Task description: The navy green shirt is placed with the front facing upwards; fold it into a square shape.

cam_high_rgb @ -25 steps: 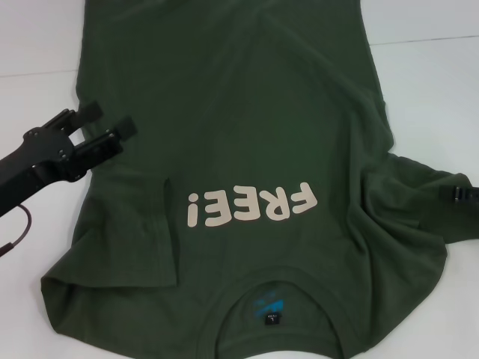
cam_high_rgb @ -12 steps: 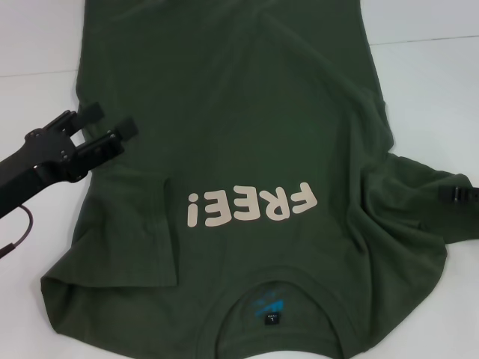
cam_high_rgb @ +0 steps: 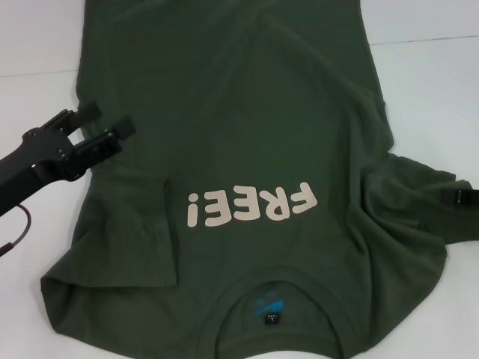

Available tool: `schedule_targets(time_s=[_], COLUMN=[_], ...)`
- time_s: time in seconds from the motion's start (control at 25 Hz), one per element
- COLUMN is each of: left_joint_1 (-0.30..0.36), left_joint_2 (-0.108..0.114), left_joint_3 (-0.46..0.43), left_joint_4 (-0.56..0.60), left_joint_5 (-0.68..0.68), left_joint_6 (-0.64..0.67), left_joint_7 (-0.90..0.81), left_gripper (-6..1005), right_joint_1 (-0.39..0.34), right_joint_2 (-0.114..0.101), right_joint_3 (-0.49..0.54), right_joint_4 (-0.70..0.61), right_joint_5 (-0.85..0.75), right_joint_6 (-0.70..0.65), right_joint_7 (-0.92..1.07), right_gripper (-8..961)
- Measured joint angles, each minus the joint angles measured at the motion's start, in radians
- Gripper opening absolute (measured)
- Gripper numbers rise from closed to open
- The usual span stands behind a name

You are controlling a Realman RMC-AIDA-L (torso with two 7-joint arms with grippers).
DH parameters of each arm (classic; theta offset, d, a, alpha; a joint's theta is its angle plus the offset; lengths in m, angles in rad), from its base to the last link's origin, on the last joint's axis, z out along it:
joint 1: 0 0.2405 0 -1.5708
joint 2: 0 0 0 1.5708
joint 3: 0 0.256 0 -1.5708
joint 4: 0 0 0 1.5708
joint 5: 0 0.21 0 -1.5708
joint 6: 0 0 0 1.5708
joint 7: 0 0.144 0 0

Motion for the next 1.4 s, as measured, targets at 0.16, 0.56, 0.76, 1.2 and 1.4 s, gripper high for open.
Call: schedule_targets(time_s=[0.16,0.56,0.76,1.2,1.4], left_joint_1=[-0.001,-0.005,-0.009,-0.020,-0.021], left_joint_2=[0.000,0.000,0.000,0.004,0.006], left_joint_3=[0.000,0.000,0.001,0.008,0.005], left_joint_4=[0.000,0.000,0.000,0.000,0.000], left_joint_5=[0.000,0.000,0.000,0.000,0.007], left_joint_6=[-0.004,-0.005,-0.009,-0.032,-0.032], left_joint_7=[0.001,0.002,0.002,0.002,0.002], left_gripper=[881,880,880,880,880], right_joint_1=[0.001,0.006,0.011,0.080,0.130], right_joint_2=[0.000,0.000,-0.001,0.008,0.033], right_joint_3=[0.000,0.009,0.014,0.013,0.003], right_joint_4=[-0.002,-0.007,-0.008,-0.008,-0.002], right_joint_5=[0.003,0.011,0.024,0.083,0.079], right_joint_6=[-0.018,-0.022,-0.027,-0.080,-0.080], right_joint_7=[0.000,0.001,0.001,0.027,0.029], right_gripper=[398,22,21,20,21])
